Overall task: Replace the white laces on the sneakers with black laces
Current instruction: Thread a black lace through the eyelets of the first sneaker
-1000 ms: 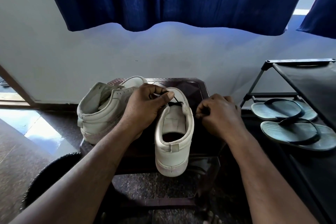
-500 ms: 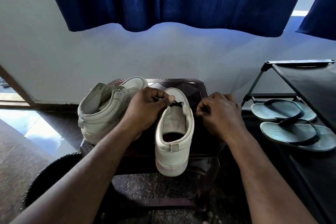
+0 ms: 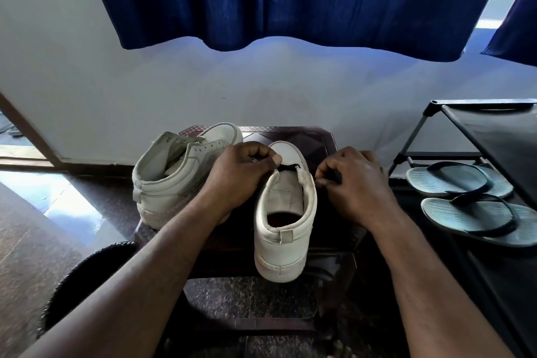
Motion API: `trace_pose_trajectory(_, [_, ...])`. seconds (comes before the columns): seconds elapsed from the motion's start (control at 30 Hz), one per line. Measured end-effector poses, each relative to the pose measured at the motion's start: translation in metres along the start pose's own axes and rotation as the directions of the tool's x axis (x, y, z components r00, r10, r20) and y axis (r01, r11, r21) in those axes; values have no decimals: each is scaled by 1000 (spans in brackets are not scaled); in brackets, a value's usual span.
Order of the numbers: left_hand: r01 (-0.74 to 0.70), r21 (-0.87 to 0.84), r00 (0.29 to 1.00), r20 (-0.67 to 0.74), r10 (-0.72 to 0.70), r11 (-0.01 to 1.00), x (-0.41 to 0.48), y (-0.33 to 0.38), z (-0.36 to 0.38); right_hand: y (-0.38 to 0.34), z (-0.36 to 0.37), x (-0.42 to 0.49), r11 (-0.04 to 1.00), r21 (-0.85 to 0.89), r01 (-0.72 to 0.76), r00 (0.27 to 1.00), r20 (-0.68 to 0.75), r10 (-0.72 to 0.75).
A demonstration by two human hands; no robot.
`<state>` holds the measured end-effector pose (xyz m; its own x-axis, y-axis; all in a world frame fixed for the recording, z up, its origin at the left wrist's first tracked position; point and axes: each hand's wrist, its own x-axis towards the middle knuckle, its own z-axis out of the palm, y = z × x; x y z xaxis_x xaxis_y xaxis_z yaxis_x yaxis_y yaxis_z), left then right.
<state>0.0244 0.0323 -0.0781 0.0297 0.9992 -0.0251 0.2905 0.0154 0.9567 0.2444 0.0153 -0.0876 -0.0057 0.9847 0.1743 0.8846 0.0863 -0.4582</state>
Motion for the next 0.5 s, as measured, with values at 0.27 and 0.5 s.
trace_pose_trajectory(0.27, [-56, 67, 998, -18, 58, 996, -1, 3, -3, -12, 10, 5, 945, 326, 15, 999, -32, -5])
trace_pose_trajectory(0.5, [-15, 437, 998, 67, -16, 899, -1, 0, -19, -18, 22, 13, 939, 338, -59, 998, 55, 43])
